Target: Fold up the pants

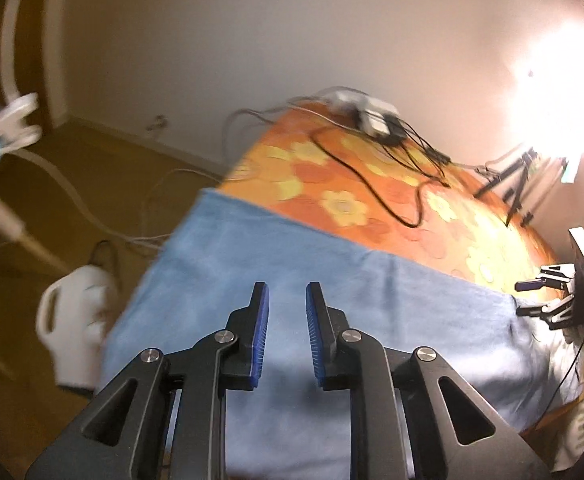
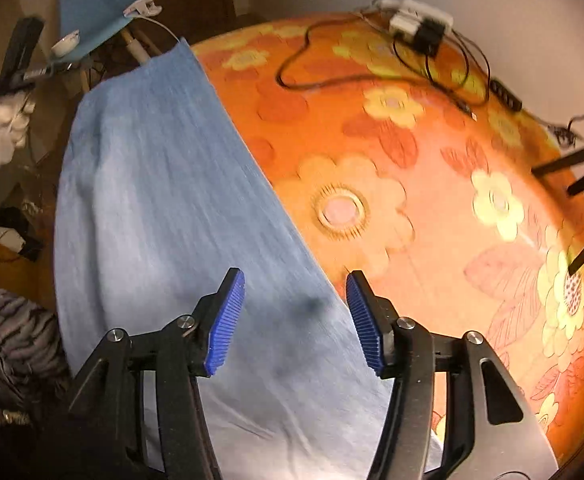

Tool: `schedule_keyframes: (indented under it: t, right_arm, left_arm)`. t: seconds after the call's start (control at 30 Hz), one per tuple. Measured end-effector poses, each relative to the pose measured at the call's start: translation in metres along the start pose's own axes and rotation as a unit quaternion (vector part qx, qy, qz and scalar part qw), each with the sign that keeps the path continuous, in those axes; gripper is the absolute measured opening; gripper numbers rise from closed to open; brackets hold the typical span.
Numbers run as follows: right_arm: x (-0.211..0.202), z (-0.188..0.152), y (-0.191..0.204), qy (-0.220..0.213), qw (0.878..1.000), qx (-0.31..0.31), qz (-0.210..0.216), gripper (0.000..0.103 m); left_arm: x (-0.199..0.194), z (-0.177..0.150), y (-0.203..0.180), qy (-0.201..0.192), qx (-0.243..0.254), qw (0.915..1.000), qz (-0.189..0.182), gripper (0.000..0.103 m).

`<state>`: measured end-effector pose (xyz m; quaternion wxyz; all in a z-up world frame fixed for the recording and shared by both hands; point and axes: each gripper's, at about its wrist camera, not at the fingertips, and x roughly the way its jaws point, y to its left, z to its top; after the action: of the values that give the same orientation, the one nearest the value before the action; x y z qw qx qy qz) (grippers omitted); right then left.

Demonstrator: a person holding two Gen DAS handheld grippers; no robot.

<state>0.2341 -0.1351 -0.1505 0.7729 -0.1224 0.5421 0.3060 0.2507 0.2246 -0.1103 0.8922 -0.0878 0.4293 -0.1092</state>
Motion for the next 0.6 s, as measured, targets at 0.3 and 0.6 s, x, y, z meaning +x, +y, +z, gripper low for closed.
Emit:
schedule_keyframes:
  t: [0.3, 0.6]
  right_arm:
    - [0.002, -0.025, -0.009, -0.02, 1.0, -0.002, 0.008, 0.012]
    - [-0.047, -0.048, 0.037, -0.109, 0.993, -0.042, 0.024, 0.007]
  left_arm:
    - [0.061, 0.034, -0.069, 0.038, 0.04, 0.998, -0.031, 0.017]
    - [0.067, 0.039, -0.105, 0.048, 0.054, 0.9958, -0.056, 0.017]
